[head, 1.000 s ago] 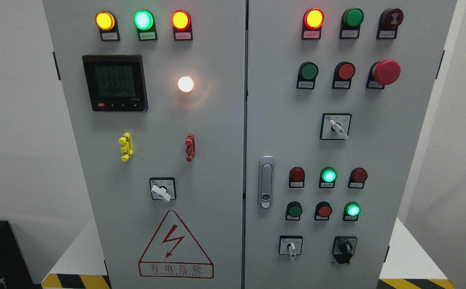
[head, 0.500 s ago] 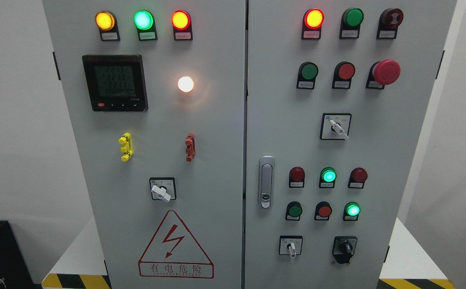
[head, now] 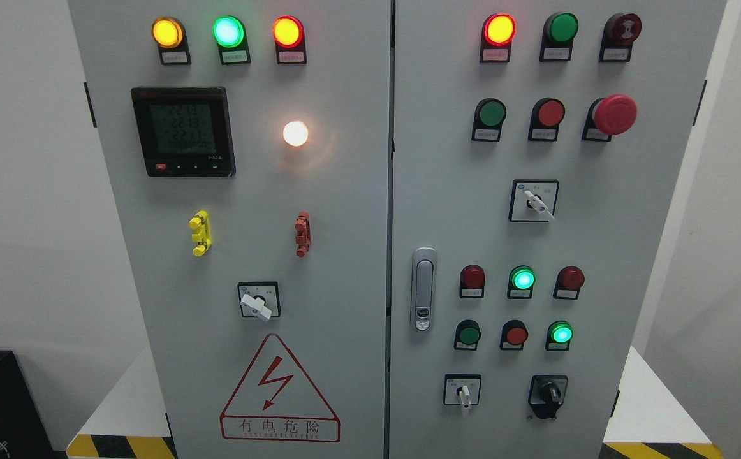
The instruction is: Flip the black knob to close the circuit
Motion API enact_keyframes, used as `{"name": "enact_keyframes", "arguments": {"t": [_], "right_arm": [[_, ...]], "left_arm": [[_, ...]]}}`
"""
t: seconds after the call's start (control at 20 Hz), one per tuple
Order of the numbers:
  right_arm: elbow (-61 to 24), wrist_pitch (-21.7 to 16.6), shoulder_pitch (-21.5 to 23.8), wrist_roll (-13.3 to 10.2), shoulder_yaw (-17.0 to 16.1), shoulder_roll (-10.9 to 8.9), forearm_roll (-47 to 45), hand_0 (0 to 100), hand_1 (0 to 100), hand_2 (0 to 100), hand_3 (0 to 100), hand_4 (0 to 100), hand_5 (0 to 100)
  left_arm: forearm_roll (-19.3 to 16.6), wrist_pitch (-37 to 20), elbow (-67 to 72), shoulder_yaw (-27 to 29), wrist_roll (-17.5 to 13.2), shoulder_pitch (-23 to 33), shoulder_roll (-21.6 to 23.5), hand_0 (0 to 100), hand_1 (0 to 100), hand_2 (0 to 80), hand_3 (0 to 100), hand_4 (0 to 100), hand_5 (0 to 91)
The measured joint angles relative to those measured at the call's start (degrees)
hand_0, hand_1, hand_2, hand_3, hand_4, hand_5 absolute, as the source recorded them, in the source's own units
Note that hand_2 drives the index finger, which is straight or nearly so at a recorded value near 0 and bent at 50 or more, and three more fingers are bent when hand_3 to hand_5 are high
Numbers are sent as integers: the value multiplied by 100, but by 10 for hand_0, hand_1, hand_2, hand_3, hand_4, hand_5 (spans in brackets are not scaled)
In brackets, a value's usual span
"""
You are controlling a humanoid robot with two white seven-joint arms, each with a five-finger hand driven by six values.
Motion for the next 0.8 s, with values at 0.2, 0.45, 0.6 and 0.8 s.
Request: {"name": "enact_keyframes", "arguments": {"t": [0.2, 0.45, 0.6, 0.8], "right_arm": [[-324, 443, -154, 57, -31, 49, 629, 0, 73, 776, 928, 732, 726], [-648, 849, -376, 67, -51, 99, 1220, 0, 77, 778, 934, 739, 732], [-772, 1145, -539, 79, -62, 122, 1534, 0, 80, 780, 935, 739, 733], [-923, 1363, -697, 86, -62, 154, 1841, 0, 100, 778, 935, 741, 733]], "left_arm": [[0, 0, 0, 0, 0, 0, 0, 0, 0, 0, 0, 0, 0], [0, 0, 0, 0, 0, 0, 0, 0, 0, 0, 0, 0, 0], [0, 0, 0, 0, 0, 0, 0, 0, 0, 0, 0, 0, 0], [0, 0, 0, 0, 0, 0, 0, 0, 0, 0, 0, 0, 0]]}}
